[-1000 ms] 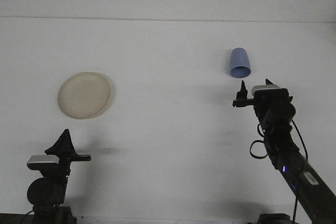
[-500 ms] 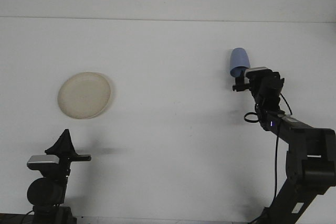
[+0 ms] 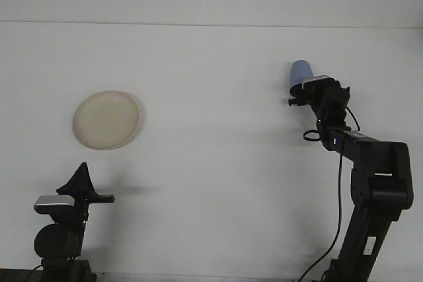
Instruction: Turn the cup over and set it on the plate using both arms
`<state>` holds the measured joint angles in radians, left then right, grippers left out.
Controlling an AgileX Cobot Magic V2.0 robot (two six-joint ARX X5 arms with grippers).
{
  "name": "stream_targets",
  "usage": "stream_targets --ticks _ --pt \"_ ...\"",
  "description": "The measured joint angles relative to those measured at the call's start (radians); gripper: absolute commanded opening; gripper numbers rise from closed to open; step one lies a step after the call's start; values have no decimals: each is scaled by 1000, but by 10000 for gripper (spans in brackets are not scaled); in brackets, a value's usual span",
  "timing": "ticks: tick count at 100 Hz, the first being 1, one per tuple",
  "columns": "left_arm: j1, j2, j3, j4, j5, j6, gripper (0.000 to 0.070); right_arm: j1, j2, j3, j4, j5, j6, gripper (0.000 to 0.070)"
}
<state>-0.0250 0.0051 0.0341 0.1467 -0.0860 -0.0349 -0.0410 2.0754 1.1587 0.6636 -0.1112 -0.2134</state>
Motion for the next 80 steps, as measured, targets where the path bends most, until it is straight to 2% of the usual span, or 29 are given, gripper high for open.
stream_targets --ticks 7,37,57,80 --pt "0 0 0 0 0 0 14 0 0 0 24 -20 0 0" --pt "0 0 0 0 0 0 14 0 0 4 29 -23 3 0" --pt "0 0 0 0 0 0 14 0 -69 4 -6 -28 51 0" --pt "0 0 0 0 0 0 14 -2 -318 4 -156 -52 140 0"
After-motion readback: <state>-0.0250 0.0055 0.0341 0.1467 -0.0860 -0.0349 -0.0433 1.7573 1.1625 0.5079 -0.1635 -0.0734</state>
